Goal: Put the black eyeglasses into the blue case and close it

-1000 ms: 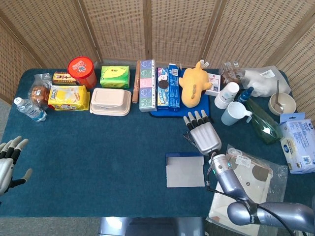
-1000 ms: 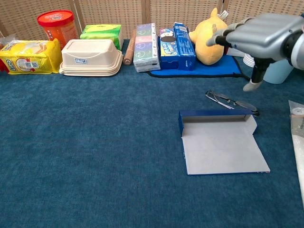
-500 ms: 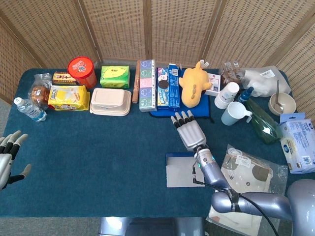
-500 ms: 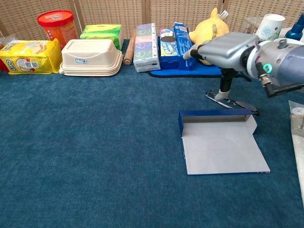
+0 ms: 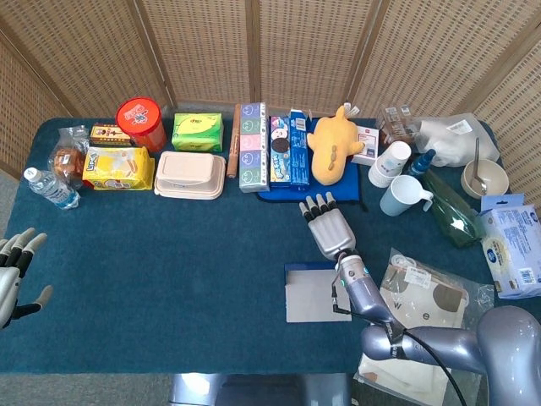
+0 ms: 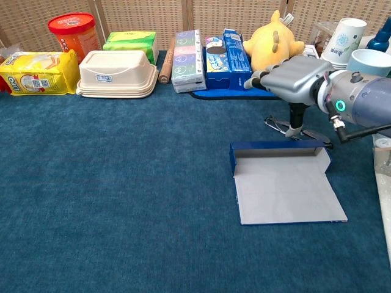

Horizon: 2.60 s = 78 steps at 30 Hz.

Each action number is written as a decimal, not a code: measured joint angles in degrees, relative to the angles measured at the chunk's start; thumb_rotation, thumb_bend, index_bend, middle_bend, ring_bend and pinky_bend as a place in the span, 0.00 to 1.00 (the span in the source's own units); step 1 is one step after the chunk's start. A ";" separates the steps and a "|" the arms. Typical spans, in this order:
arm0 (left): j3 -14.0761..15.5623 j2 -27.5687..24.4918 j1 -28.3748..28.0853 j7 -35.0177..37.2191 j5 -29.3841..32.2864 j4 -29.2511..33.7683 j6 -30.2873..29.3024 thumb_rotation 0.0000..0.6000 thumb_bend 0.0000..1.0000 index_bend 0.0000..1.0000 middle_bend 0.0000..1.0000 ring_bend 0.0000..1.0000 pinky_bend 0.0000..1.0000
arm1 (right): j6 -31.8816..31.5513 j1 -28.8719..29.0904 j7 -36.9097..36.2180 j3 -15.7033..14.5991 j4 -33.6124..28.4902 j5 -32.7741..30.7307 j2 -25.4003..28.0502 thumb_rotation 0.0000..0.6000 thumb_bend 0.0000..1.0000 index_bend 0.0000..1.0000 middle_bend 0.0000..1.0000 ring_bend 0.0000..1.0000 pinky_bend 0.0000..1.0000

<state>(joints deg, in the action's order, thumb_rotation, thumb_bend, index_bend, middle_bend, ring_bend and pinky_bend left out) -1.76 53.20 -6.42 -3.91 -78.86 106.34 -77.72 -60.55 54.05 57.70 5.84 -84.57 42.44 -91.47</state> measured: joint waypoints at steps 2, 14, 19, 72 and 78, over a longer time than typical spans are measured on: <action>-0.03 0.06 -0.05 -0.16 -0.01 0.07 -0.05 1.00 0.32 0.02 0.00 0.00 0.00 | -0.31 -0.16 0.11 -0.80 1.54 1.47 -0.16 0.96 0.00 0.00 0.00 0.00 0.11; 0.08 0.17 -0.08 -0.30 -0.04 0.26 -0.18 1.00 0.32 0.02 0.00 0.00 0.00 | -0.98 -1.93 -2.14 -3.19 10.53 9.51 -0.44 0.96 0.00 0.00 0.01 0.00 0.11; 0.27 0.14 0.08 0.07 -0.12 0.05 -0.24 1.00 0.32 0.02 0.00 0.00 0.00 | -1.27 -2.58 -2.43 -2.74 8.49 9.54 0.32 0.96 0.00 0.00 0.02 0.00 0.11; 0.58 -0.09 0.60 2.19 -1.40 -1.33 -1.14 1.00 0.32 0.02 0.00 0.00 0.00 | -3.18 -5.24 1.74 -1.59 -1.77 2.09 4.47 1.00 0.00 0.08 0.07 0.01 0.11; 0.37 -0.20 0.57 2.71 -1.49 -1.91 -1.35 1.00 0.32 0.02 0.00 0.00 0.00 | -2.62 -4.19 3.72 0.44 -3.75 -5.53 4.48 1.00 0.00 0.11 0.07 0.00 0.11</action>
<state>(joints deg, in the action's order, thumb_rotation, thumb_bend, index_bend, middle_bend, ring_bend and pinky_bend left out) -1.40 53.00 -5.86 -1.19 -80.35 104.43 -79.07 -63.17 49.86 61.43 6.28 -88.32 36.91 -86.99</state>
